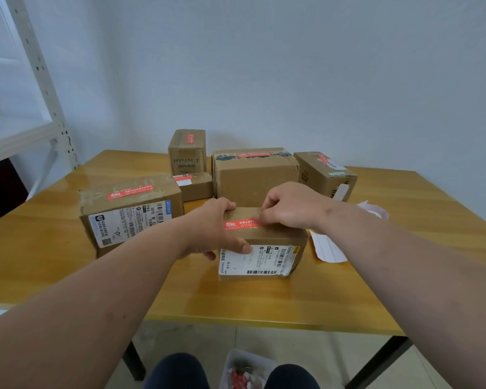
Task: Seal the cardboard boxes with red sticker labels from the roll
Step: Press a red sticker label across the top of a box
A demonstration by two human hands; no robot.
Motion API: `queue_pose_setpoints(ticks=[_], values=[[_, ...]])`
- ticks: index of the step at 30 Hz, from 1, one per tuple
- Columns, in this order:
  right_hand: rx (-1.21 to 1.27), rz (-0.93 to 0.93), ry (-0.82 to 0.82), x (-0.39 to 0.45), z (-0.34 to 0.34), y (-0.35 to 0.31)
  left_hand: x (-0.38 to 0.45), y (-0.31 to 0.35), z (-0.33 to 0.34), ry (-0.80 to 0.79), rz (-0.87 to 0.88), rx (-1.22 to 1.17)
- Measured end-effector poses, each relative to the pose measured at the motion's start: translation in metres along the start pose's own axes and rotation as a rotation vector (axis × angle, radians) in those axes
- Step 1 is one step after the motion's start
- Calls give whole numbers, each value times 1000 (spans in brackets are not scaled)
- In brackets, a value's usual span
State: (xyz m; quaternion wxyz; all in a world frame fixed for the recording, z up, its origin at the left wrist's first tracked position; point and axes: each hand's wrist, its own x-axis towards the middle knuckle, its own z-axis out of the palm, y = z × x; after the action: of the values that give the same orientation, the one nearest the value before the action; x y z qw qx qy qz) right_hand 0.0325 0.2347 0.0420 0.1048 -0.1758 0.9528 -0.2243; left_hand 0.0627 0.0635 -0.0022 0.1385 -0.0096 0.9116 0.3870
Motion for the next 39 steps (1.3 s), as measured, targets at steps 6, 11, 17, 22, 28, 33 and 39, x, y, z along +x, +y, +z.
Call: queue_pose_setpoints(ticks=[6,11,17,22,28,33,39], values=[[66,-7,-63,0,-3,0,1,-1,0,-1,-1,-6],[52,-18,-54,-2,-2,0,1,-3,0,0,-1,-5],[-33,-47,-46,-4,-4,-4,0,-2,0,11,3,23],[-136,-68,-44,-5,-6,-8,0,0,-1,20,1,48],[-127,-88,-26,-7,-12,-15,-2,-1,-1,16,6,37],[-100,-72,-73,-6,-17,-16,-3,0,-1,17,5,26],[-78,-68,-66,-6,-16,-18,-5,1,-1,20,13,20]])
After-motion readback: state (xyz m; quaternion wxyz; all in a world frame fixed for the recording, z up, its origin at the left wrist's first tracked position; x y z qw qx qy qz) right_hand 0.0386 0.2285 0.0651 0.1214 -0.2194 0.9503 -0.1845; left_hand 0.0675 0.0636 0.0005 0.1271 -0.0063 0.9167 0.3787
